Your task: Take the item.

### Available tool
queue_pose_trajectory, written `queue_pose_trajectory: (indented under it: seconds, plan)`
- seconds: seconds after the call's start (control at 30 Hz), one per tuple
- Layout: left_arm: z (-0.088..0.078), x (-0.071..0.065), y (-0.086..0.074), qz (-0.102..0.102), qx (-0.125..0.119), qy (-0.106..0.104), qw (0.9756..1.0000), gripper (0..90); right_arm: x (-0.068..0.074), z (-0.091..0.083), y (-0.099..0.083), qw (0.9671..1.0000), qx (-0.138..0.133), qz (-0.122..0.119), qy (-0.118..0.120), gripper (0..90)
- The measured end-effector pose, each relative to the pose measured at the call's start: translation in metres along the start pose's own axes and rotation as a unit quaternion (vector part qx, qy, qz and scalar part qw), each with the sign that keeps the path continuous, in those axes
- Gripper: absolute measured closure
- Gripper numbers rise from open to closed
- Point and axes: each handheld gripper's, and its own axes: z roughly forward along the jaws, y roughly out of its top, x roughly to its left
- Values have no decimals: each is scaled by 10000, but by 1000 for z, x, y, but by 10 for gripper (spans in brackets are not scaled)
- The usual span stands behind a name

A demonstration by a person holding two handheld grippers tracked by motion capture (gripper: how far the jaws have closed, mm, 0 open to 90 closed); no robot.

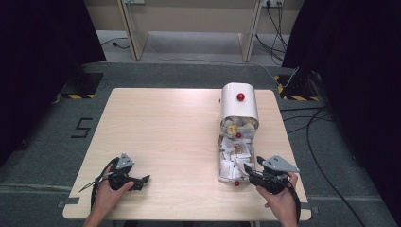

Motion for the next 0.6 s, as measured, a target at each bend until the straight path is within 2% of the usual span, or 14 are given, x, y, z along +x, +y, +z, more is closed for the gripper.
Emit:
queue_pose_trajectory:
  seconds: [0.17, 0.6]
  plan:
    - [0, 0, 0, 0, 1, 0, 10000, 0, 6, 3, -2, 9999, 57, -36, 111, 441]
    - [0, 0, 0, -1, 2, -2, 10000, 0, 8, 4, -5, 9998, 96, -84, 172, 452]
